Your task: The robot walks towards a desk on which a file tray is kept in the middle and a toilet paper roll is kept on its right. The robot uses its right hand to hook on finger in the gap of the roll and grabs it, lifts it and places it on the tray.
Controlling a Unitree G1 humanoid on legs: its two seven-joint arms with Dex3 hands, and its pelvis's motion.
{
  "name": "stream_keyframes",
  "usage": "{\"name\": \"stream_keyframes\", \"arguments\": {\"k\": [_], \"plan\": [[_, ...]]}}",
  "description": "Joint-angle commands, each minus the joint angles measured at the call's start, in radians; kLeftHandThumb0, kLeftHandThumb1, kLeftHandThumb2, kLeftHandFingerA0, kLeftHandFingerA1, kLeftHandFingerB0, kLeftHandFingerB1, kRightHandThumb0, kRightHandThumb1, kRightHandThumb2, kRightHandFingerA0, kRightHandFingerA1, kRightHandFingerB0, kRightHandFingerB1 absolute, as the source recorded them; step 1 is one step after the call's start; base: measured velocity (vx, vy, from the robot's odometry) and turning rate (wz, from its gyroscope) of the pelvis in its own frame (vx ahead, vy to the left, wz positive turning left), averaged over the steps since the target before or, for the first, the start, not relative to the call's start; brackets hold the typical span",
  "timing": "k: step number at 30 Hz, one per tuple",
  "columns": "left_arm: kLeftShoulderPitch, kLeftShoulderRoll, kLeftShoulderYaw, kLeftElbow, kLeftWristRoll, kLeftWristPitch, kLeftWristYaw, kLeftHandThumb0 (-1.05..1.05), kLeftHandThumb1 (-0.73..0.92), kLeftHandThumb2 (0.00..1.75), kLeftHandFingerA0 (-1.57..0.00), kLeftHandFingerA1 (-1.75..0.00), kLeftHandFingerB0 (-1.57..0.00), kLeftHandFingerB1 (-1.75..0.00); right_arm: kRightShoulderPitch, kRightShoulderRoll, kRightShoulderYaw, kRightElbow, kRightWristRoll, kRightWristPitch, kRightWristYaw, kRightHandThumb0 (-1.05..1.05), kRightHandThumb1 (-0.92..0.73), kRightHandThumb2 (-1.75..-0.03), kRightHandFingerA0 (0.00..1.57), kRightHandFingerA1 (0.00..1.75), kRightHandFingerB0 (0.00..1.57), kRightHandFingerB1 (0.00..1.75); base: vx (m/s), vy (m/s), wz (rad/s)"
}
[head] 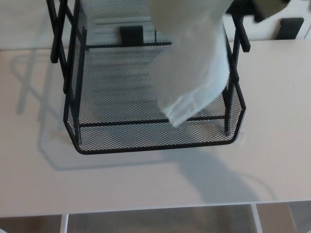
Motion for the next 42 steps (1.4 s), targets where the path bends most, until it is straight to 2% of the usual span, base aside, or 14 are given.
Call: {"name": "stream_keyframes", "arguments": {"k": [1, 12, 20, 21, 23, 24, 25, 26, 27, 28, 29, 32, 36, 42], "plan": [[0.000, 0.021, 0.004, -0.004, -0.001, -0.030, 0.001, -0.87, 0.87, 0.66, -0.43, -0.48, -0.28, -0.33, 0.036, 0.077, 0.155, 0.077, 0.003, 0.020, 0.210, -0.19, -0.63, -0.83, 0.94, 1.44, 0.98, 0.79, 0.00, 0.000, 0.00], [-0.016, 0.020, 0.014, 0.012, -0.003, -0.019, 0.011, -0.84, 0.87, 0.66, -0.45, -0.49, -0.28, -0.34, 0.044, 0.068, 0.213, 0.049, -0.047, 0.029, 0.250, -0.23, -0.66, -0.72, 0.89, 1.61, 0.92, 0.81, 0.00, 0.000, 0.00], [-0.011, 0.022, 0.002, 0.012, 0.013, -0.026, 0.016, -0.84, 0.88, 0.66, -0.44, -0.49, -0.29, -0.34, -0.032, 0.083, 0.200, 0.014, -0.027, 0.188, 0.423, -0.26, -0.69, -0.66, 0.96, 1.26, 0.85, 0.58, 0.00, 0.000, 0.00], [-0.011, 0.023, 0.007, 0.015, 0.006, -0.022, 0.009, -0.84, 0.87, 0.66, -0.42, -0.47, -0.28, -0.34, -0.095, 0.084, 0.204, 0.027, -0.010, 0.244, 0.516, -0.28, -0.66, -0.60, 0.96, 1.17, 0.54, 0.43, 0.00, 0.000, 0.00], [-0.015, 0.024, 0.009, 0.013, 0.004, -0.014, 0.014, -0.83, 0.87, 0.66, -0.43, -0.49, -0.28, -0.34, -0.116, 0.080, 0.200, 0.033, 0.000, 0.240, 0.539, -0.31, -0.63, -0.59, 0.98, 1.08, 0.44, 0.42, 0.00, 0.000, 0.00], [-0.014, 0.024, 0.008, 0.012, 0.006, -0.018, 0.013, -0.83, 0.87, 0.66, -0.43, -0.49, -0.28, -0.34, -0.141, 0.077, 0.200, 0.044, 0.009, 0.238, 0.566, -0.39, -0.49, -0.84, 0.95, 1.00, 0.30, 0.51, 0.00, 0.000, 0.00], [-0.013, 0.024, 0.005, 0.011, 0.008, -0.023, 0.014, -0.83, 0.87, 0.66, -0.43, -0.49, -0.27, -0.35, -0.164, 0.075, 0.203, 0.047, 0.011, 0.254, 0.597, -0.37, -0.60, -0.58, 0.90, 0.98, 0.27, 0.37, 0.00, 0.000, 0.00], [-0.012, 0.025, 0.009, 0.009, 0.004, -0.023, 0.009, -0.83, 0.87, 0.66, -0.43, -0.49, -0.27, -0.34, -0.195, 0.071, 0.204, 0.052, 0.013, 0.251, 0.625, -0.39, -0.59, -0.59, 0.87, 0.93, 0.20, 0.34, 0.00, 0.000, 0.00], [-0.008, 0.025, 0.007, 0.006, 0.006, -0.029, 0.012, -0.85, 0.87, 0.67, -0.46, -0.53, -0.28, -0.35, -0.226, 0.069, 0.198, 0.048, 0.025, 0.260, 0.655, -0.47, -0.46, -0.77, 0.86, 1.00, 0.08, 0.44, 0.00, 0.000, 0.00], [-0.007, 0.026, 0.003, 0.003, 0.010, -0.030, 0.014, -0.82, 0.68, 1.06, -0.41, -0.61, -0.23, -0.48, -0.252, 0.069, 0.189, 0.037, 0.037, 0.281, 0.682, -0.46, -0.45, -0.76, 0.86, 1.02, 0.09, 0.44, 0.00, 0.000, 0.00], [-0.004, 0.027, 0.002, 0.002, 0.011, -0.033, 0.005, -0.85, 0.88, 0.67, -0.43, -0.49, -0.27, -0.34, -0.263, 0.067, 0.183, 0.026, 0.046, 0.293, 0.696, -0.40, -0.55, -0.56, 0.85, 1.11, 0.15, 0.36, 0.00, 0.000, 0.00], [-0.009, 0.029, -0.001, 0.007, 0.013, -0.033, 0.001, -0.84, 0.88, 0.67, -0.40, -0.45, -0.27, -0.34, -0.296, 0.061, 0.169, 0.008, 0.074, 0.320, 0.744, -0.37, -0.54, -0.56, 0.86, 1.10, 0.19, 0.34, 0.00, 0.000, 0.00], [-0.011, 0.029, -0.009, 0.009, 0.021, -0.030, 0.018, -0.83, 0.87, 0.66, -0.45, -0.47, -0.30, -0.35, -0.347, 0.047, 0.182, 0.007, 0.088, 0.309, 0.820, -0.39, -0.55, -0.57, 0.85, 0.82, 0.22, 0.33, 0.00, 0.000, 0.00], [-0.004, 0.027, -0.004, 0.012, 0.015, -0.032, 0.016, -0.86, 0.88, 0.67, -0.45, -0.48, -0.29, -0.34, -0.387, 0.030, 0.174, 0.018, 0.100, 0.334, 0.878, -0.39, -0.56, -0.56, 0.82, 0.81, 0.18, 0.36, 0.00, 0.000, 0.00]]}}
